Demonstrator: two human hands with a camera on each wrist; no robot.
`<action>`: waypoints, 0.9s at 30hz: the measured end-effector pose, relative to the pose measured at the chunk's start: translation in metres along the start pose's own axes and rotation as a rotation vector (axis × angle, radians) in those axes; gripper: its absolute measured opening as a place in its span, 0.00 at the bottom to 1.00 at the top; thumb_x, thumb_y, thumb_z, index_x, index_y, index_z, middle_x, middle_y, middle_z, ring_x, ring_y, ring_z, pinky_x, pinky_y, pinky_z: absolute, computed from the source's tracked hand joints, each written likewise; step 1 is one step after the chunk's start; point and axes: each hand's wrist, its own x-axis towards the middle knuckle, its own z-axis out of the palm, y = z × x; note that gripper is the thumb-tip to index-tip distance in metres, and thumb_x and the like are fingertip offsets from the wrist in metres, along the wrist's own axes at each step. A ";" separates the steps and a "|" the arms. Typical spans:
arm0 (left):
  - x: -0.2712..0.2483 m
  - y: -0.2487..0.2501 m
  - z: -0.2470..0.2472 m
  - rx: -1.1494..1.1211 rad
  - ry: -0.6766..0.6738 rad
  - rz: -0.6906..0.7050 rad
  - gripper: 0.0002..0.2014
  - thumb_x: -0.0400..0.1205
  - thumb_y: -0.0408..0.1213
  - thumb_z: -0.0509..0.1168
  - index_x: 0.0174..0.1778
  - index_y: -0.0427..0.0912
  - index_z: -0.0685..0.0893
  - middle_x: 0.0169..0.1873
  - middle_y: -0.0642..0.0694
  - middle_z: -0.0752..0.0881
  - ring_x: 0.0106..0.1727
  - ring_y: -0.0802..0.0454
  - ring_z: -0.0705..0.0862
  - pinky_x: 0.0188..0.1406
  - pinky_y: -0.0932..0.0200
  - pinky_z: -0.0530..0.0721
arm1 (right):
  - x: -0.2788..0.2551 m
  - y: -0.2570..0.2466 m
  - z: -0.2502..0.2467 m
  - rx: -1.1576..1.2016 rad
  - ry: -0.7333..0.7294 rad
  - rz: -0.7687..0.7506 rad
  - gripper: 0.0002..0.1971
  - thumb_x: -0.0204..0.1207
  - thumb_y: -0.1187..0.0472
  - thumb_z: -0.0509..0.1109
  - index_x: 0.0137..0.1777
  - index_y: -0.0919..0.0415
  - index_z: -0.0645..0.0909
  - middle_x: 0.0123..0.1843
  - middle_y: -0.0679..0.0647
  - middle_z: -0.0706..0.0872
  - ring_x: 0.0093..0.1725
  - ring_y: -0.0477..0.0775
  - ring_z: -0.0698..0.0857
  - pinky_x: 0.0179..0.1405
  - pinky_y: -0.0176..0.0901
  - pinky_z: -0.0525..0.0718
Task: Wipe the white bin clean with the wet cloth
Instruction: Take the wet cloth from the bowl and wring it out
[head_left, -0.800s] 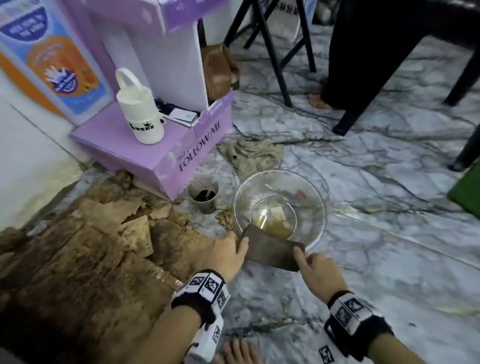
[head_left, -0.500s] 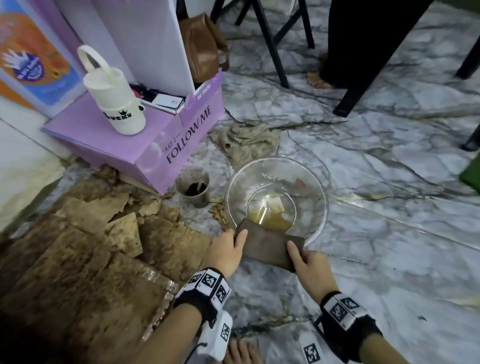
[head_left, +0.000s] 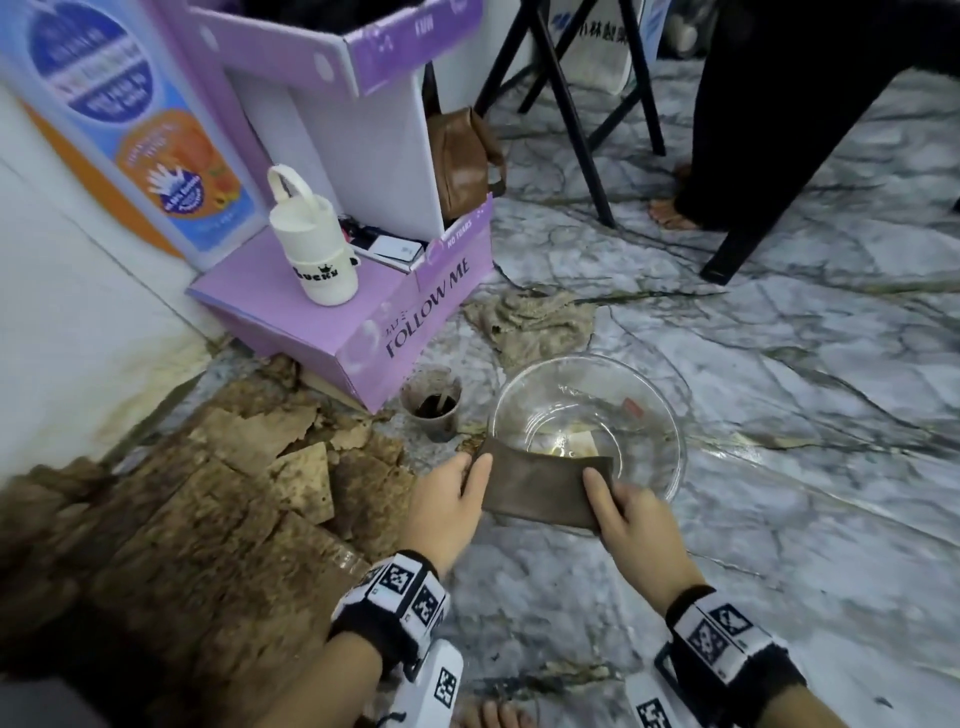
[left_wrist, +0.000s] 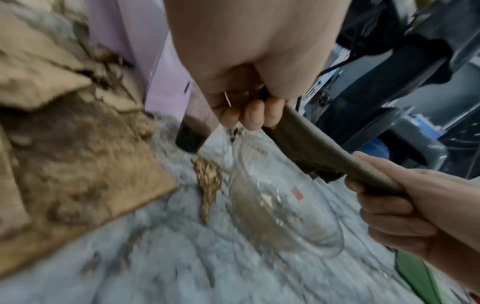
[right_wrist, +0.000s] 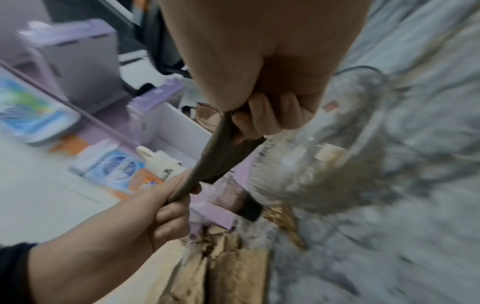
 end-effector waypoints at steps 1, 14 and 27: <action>-0.004 0.007 -0.012 -0.002 0.026 0.020 0.22 0.92 0.47 0.59 0.31 0.43 0.70 0.23 0.52 0.71 0.24 0.58 0.71 0.28 0.59 0.63 | 0.002 -0.012 -0.005 0.017 -0.016 -0.024 0.29 0.87 0.46 0.61 0.25 0.58 0.65 0.19 0.48 0.68 0.19 0.47 0.68 0.23 0.37 0.66; -0.100 0.063 -0.175 -0.154 0.448 0.027 0.26 0.92 0.54 0.56 0.39 0.33 0.74 0.26 0.28 0.74 0.24 0.35 0.75 0.26 0.42 0.68 | 0.003 -0.199 -0.026 -0.024 -0.256 -0.462 0.28 0.86 0.45 0.62 0.30 0.65 0.69 0.23 0.57 0.74 0.22 0.53 0.73 0.26 0.50 0.68; -0.243 0.052 -0.303 -0.260 0.886 -0.065 0.25 0.87 0.62 0.55 0.42 0.41 0.79 0.25 0.45 0.72 0.26 0.46 0.72 0.29 0.44 0.66 | -0.060 -0.405 0.019 -0.212 -0.544 -0.984 0.25 0.86 0.46 0.60 0.30 0.61 0.70 0.22 0.50 0.77 0.24 0.48 0.75 0.26 0.39 0.67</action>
